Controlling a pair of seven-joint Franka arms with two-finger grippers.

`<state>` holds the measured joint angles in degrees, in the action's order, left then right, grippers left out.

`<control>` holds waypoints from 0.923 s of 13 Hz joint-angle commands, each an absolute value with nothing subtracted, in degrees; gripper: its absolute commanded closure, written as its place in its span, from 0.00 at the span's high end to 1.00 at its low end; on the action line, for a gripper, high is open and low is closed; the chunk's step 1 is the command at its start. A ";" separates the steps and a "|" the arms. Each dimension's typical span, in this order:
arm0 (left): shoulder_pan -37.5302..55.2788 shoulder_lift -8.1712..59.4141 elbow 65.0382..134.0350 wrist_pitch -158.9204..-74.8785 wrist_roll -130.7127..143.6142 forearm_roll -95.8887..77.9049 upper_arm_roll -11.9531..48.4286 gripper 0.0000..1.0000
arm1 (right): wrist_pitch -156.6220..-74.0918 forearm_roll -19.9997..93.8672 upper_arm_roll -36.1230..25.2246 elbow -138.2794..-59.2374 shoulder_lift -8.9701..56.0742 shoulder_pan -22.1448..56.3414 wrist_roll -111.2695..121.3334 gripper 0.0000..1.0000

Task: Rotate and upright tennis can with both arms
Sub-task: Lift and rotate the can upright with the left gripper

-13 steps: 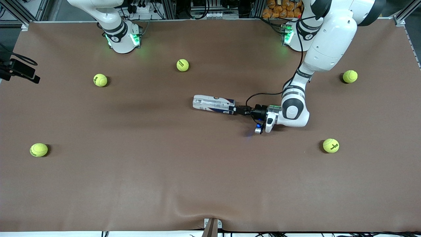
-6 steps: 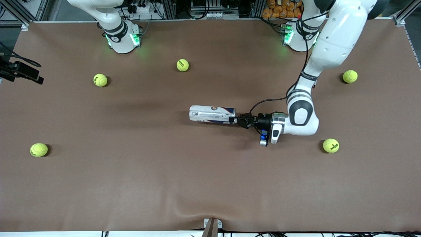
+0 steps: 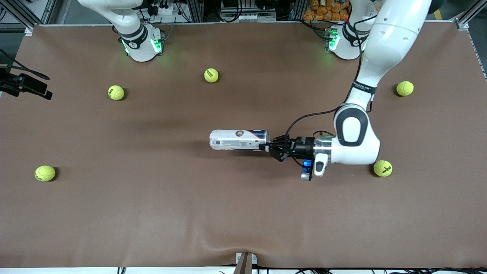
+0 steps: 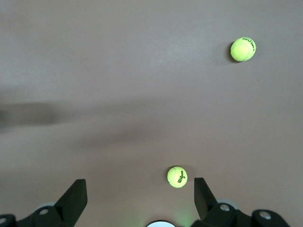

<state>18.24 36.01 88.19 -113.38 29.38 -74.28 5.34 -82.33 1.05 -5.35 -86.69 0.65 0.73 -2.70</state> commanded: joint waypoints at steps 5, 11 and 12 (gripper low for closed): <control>26.27 37.53 76.38 -116.98 56.04 -45.93 4.39 0.00 | -83.32 0.53 -5.27 -87.36 0.53 0.53 -2.90 1.00; 38.11 36.91 74.01 -116.89 70.21 -14.65 3.70 0.00 | -83.41 0.44 -5.36 -87.63 0.97 0.35 -2.81 1.00; 40.06 37.00 73.31 -116.81 73.27 -12.15 2.47 0.00 | -83.50 0.44 -5.36 -87.54 0.97 0.35 -2.81 1.00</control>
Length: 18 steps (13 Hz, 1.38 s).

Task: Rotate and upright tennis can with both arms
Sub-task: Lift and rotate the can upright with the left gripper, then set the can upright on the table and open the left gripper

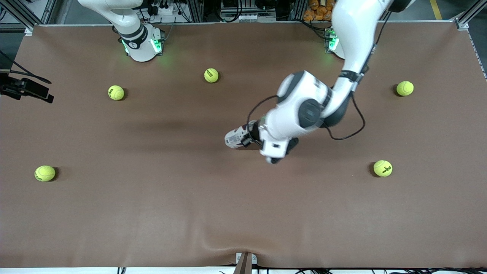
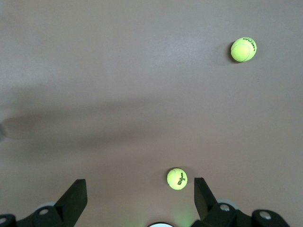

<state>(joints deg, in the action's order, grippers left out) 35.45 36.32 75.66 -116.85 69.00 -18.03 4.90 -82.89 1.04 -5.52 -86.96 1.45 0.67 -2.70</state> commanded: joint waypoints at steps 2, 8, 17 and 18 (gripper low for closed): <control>43.23 37.00 73.30 -116.02 74.44 -11.69 1.06 0.00 | -83.50 0.44 -5.36 -87.63 0.97 0.35 -2.90 1.00; 51.23 38.32 72.86 -113.21 74.36 -3.26 -3.33 0.00 | -83.50 0.44 -5.36 -87.63 0.97 0.35 -2.90 1.00; 53.44 40.08 70.22 -113.73 73.57 1.85 -3.61 0.00 | -85.60 0.44 -5.36 -87.89 0.79 0.53 -2.64 1.00; 53.44 40.08 70.22 -113.64 73.56 1.85 -3.60 0.00 | -85.61 0.44 -5.36 -87.80 0.79 0.70 -2.64 1.00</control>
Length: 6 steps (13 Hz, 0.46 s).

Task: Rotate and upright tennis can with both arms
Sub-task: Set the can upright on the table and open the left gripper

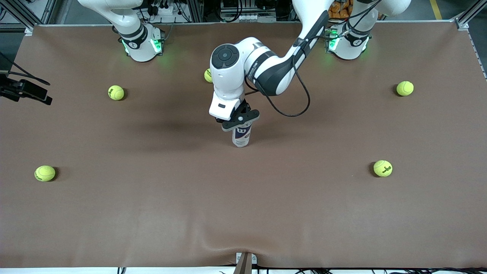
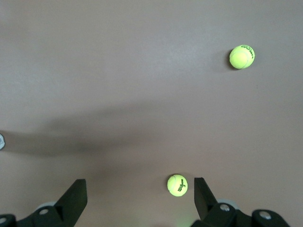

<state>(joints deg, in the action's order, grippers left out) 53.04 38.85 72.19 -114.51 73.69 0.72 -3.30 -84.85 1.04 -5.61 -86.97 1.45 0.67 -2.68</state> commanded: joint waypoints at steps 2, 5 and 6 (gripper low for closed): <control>53.44 40.08 70.22 -113.73 73.22 1.85 -3.60 0.00 | -85.87 0.35 -5.36 -87.72 0.79 0.79 -2.64 1.00; 53.09 39.81 70.22 -113.73 72.16 1.76 -3.69 1.00 | -85.52 0.09 -5.36 -87.36 0.79 0.70 -2.64 1.00; 53.09 39.81 70.22 -113.73 72.07 1.76 -3.69 1.00 | -85.43 0.09 -5.36 -87.28 0.88 0.70 -2.64 1.00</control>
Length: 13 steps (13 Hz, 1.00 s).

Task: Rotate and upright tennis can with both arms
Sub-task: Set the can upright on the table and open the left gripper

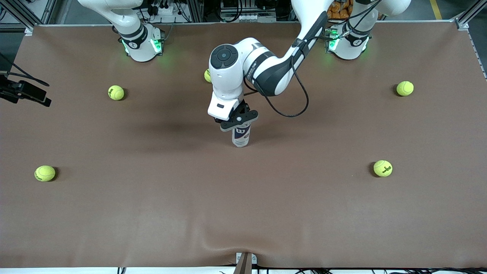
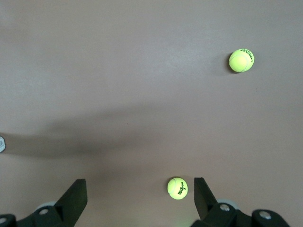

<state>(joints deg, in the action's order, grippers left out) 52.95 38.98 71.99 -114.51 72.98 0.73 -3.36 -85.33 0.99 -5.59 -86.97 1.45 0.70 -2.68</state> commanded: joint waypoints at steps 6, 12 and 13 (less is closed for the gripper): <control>53.00 38.15 70.22 -113.03 72.07 1.67 -3.60 1.00 | -85.25 0.00 -5.45 -87.10 0.88 0.35 -3.34 1.00; 48.36 30.25 70.66 -108.64 69.71 1.23 -3.60 1.00 | -85.96 -0.62 -5.45 -86.75 0.97 0.53 -3.25 1.00; 47.12 28.67 70.66 -106.54 66.39 0.97 -3.60 1.00 | -85.96 -0.62 -5.45 -86.75 0.97 0.61 -3.25 1.00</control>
